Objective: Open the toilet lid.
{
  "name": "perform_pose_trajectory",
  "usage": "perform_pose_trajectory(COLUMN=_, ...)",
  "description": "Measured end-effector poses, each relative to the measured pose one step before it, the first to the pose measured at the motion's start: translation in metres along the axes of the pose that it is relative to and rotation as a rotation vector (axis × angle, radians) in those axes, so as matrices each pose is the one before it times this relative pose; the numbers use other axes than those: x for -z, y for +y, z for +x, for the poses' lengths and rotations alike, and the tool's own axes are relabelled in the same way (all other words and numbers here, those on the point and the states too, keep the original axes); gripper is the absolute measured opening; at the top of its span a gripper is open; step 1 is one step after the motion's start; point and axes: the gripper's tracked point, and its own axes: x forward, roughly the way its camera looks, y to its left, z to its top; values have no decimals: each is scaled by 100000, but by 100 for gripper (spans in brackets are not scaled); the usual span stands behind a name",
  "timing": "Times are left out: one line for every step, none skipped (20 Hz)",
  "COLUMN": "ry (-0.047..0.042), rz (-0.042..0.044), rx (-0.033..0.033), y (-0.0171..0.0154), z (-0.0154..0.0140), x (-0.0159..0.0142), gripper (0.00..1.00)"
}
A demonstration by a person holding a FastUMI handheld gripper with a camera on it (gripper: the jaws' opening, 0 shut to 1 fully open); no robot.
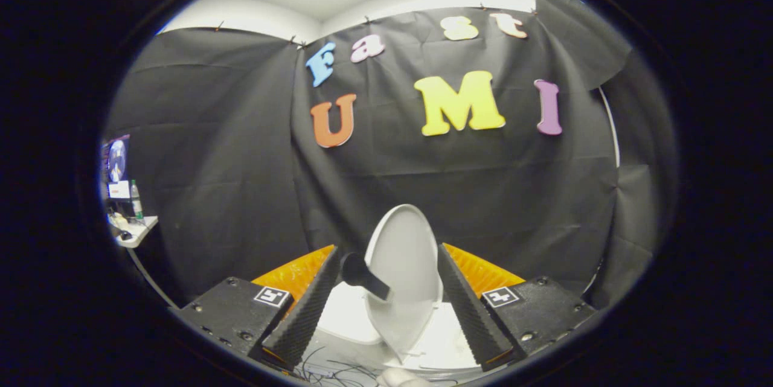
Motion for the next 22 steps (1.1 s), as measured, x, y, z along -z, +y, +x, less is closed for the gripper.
perform_pose_trajectory(ry=-1649, rz=-344, rx=3168, y=-1611, z=-937, x=-116, gripper=99)
perform_pose_trajectory(ry=-1167, rz=-435, rx=3838, y=-1823, z=-930, x=204, gripper=100)
perform_pose_trajectory(ry=-438, rz=-261, rx=3163, y=-1623, z=-747, x=344, gripper=100)
perform_pose_trajectory(ry=-800, rz=-172, rx=2028, y=-1511, z=-673, x=430, gripper=100)
perform_pose_trajectory(ry=-1531, rz=263, rx=1986, y=-1667, z=-674, x=266, gripper=100)
perform_pose_trajectory(ry=-1472, rz=321, rx=3285, y=-2107, z=-568, x=318, gripper=100)
perform_pose_trajectory(ry=-639, rz=-50, rx=3032, y=-1819, z=-445, x=519, gripper=100)
perform_pose_trajectory(ry=-286, rz=-498, rx=3314, y=-1902, z=-346, x=824, gripper=100)
perform_pose_trajectory(ry=610, rz=-738, rx=2428, y=-1495, z=-339, x=846, gripper=100)
perform_pose_trajectory(ry=819, rz=-661, rx=2933, y=-1715, z=-387, x=1175, gripper=100)
perform_pose_trajectory(ry=770, rz=-210, rx=1466, y=-1137, z=-230, x=928, gripper=100)
perform_pose_trajectory(ry=980, rz=33, rx=1866, y=-1349, z=-298, x=1187, gripper=100)
perform_pose_trajectory(ry=631, rz=279, rx=1918, y=-1059, z=-264, x=875, gripper=100)
perform_pose_trajectory(ry=551, rz=-100, rx=1700, y=-1154, z=-224, x=1213, gripper=100)
perform_pose_trajectory(ry=191, rz=-334, rx=1193, y=-754, z=-227, x=784, gripper=100)
perform_pose_trajectory(ry=121, rz=-626, rx=931, y=-631, z=-206, x=813, gripper=100)
perform_pose_trajectory(ry=-333, rz=-625, rx=876, y=-541, z=-43, x=498, gripper=100)
perform_pose_trajectory(ry=-299, rz=-565, rx=1068, y=-542, z=-176, x=315, gripper=100)
perform_pose_trajectory(ry=-334, rz=-289, rx=423, y=-244, z=39, x=191, gripper=100)
perform_pose_trajectory(ry=351, rz=153, rx=146, y=-86, z=-92, x=277, gripper=100)
perform_pose_trajectory(ry=492, rz=633, rx=-335, y=-86, z=28, x=107, gripper=100)
perform_pose_trajectory(ry=317, rz=644, rx=-336, y=48, z=60, x=75, gripper=100)
